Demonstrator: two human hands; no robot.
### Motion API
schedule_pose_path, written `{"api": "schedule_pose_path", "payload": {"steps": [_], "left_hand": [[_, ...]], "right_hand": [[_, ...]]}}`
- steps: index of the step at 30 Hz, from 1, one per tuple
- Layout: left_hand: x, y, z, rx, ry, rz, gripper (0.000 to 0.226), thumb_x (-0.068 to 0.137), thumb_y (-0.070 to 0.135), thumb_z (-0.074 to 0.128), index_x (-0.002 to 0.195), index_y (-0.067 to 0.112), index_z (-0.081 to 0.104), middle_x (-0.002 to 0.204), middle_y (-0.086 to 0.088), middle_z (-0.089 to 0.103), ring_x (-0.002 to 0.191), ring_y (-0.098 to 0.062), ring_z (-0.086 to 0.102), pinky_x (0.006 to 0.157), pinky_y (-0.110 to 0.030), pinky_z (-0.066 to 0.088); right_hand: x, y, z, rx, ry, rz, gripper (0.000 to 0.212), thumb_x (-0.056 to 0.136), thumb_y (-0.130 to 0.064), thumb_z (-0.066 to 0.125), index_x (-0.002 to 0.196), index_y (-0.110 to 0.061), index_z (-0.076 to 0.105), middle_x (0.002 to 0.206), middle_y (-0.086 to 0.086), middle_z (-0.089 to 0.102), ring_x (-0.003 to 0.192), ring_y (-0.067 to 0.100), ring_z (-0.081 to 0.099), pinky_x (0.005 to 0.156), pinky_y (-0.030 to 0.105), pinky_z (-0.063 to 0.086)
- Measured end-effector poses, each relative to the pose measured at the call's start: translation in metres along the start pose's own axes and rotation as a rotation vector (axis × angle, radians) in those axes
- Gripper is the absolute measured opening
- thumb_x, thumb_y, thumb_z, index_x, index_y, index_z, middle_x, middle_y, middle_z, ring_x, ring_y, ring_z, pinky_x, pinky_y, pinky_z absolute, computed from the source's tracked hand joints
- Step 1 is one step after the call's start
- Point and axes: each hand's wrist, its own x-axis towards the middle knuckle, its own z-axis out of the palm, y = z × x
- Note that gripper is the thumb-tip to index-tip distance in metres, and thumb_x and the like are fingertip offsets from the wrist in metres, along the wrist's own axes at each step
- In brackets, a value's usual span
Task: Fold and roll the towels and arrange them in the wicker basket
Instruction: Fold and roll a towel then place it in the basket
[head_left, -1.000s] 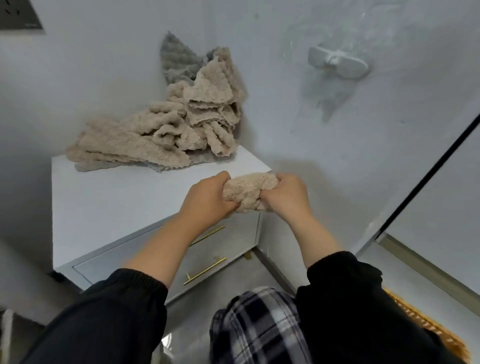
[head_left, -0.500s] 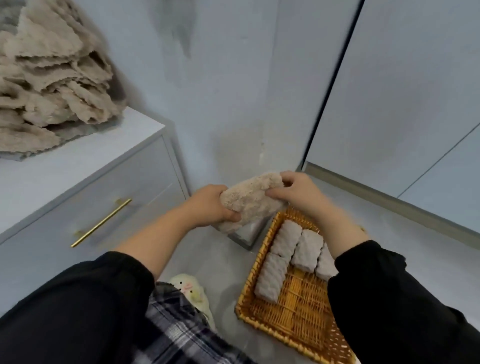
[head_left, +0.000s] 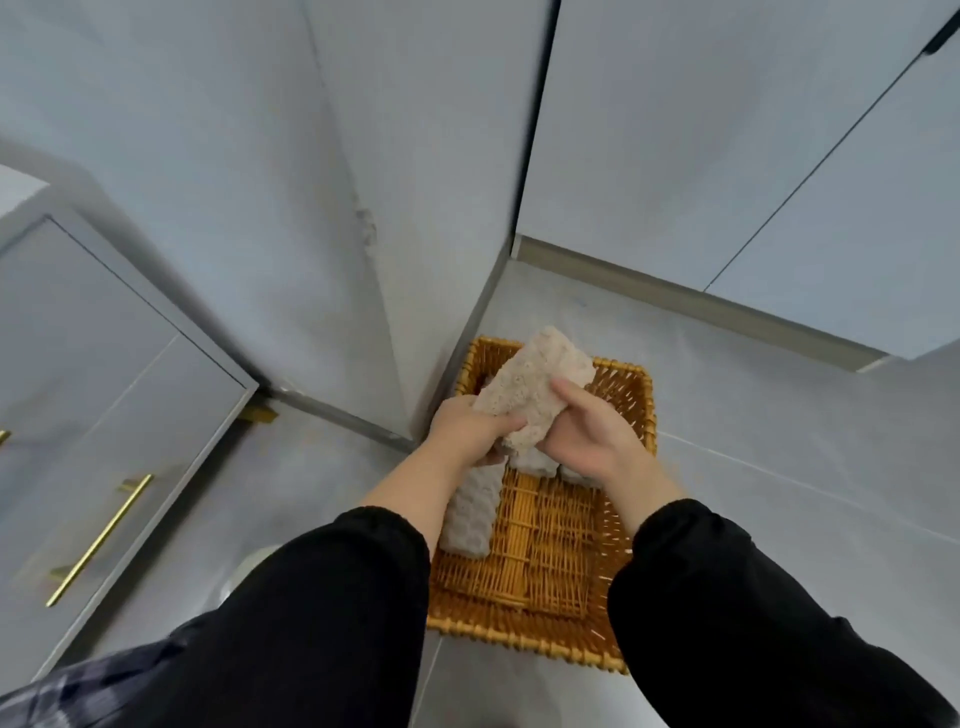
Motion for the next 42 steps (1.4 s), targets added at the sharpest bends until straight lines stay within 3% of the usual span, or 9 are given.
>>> {"api": "schedule_pose_path", "payload": {"steps": [5,8,10,15,18,29,35,38,42], "left_hand": [[0.031,-0.017,-0.011,0.292,-0.034,0.029,0.020,0.086,0.034,0.069,0.093,0.018,0.059,0.083,-0.003,0.069,0.067,-0.018,0.070,0.066,-0.032,0.058],[0.049,-0.039,-0.030,0.846,0.168,0.067,0.028,0.092,0.041,0.056,0.095,0.013,0.058,0.092,-0.003,0.065,0.076,-0.019,0.059,0.067,-0.034,0.051],[0.051,-0.056,-0.042,0.958,0.237,0.039,0.029,0.096,0.040,0.049,0.097,0.012,0.055,0.097,-0.004,0.061,0.075,-0.019,0.051,0.061,-0.030,0.040],[0.066,-0.085,-0.042,1.051,0.016,-0.114,0.023,0.094,0.037,0.055,0.090,0.015,0.053,0.091,-0.004,0.057,0.081,-0.022,0.052,0.065,-0.029,0.040],[0.078,-0.093,-0.044,1.024,0.035,-0.102,0.009,0.093,0.022,0.053,0.092,0.016,0.059,0.095,-0.004,0.062,0.077,-0.021,0.053,0.064,-0.030,0.042],[0.077,-0.103,-0.051,0.942,0.081,0.025,0.006,0.092,0.018,0.054,0.092,0.015,0.060,0.082,-0.001,0.060,0.071,-0.016,0.053,0.059,-0.027,0.038],[0.075,-0.103,-0.052,0.936,0.105,0.039,0.007,0.092,0.019,0.054,0.088,0.014,0.058,0.084,-0.002,0.059,0.075,-0.019,0.053,0.062,-0.029,0.040],[0.074,-0.100,-0.051,0.958,0.126,0.051,0.005,0.094,0.020,0.052,0.091,0.016,0.054,0.085,-0.001,0.055,0.078,-0.020,0.051,0.065,-0.029,0.039],[0.078,-0.092,-0.054,0.973,0.176,0.077,0.007,0.096,0.020,0.051,0.092,0.014,0.051,0.092,-0.005,0.059,0.082,-0.023,0.053,0.067,-0.031,0.040]], "right_hand": [[0.025,0.007,-0.025,0.014,0.306,-0.112,0.040,0.092,-0.005,0.053,0.132,-0.006,0.048,0.123,0.016,0.062,0.113,0.029,0.060,0.090,0.041,0.053],[0.036,0.011,-0.050,-0.164,0.451,-0.122,0.032,0.093,-0.004,0.055,0.124,-0.011,0.051,0.113,0.009,0.063,0.109,0.027,0.058,0.096,0.045,0.049],[0.038,0.021,-0.071,-0.370,0.538,-0.059,0.037,0.091,-0.003,0.058,0.127,-0.009,0.051,0.117,0.008,0.061,0.113,0.028,0.056,0.099,0.047,0.045],[0.046,0.067,-0.120,-0.640,0.606,0.221,0.039,0.090,0.006,0.054,0.128,-0.002,0.051,0.123,0.012,0.059,0.116,0.031,0.054,0.095,0.046,0.046],[0.053,0.089,-0.141,-0.646,0.669,0.305,0.040,0.087,0.007,0.058,0.126,-0.001,0.054,0.121,0.015,0.061,0.114,0.032,0.056,0.095,0.049,0.047],[0.090,0.094,-0.146,-0.507,0.740,0.185,0.037,0.086,0.010,0.060,0.122,0.003,0.057,0.119,0.015,0.061,0.115,0.033,0.056,0.095,0.047,0.048],[0.104,0.106,-0.149,-0.964,0.870,0.271,0.031,0.087,-0.014,0.066,0.112,0.003,0.059,0.115,0.015,0.063,0.110,0.031,0.060,0.094,0.041,0.051],[0.098,0.108,-0.143,-1.340,0.965,0.162,0.020,0.092,-0.018,0.056,0.104,-0.003,0.053,0.111,0.014,0.059,0.108,0.032,0.058,0.092,0.039,0.049],[0.087,0.118,-0.140,-1.468,1.020,-0.173,0.031,0.088,-0.021,0.057,0.115,-0.009,0.046,0.114,0.011,0.054,0.105,0.027,0.055,0.093,0.042,0.048]]}}
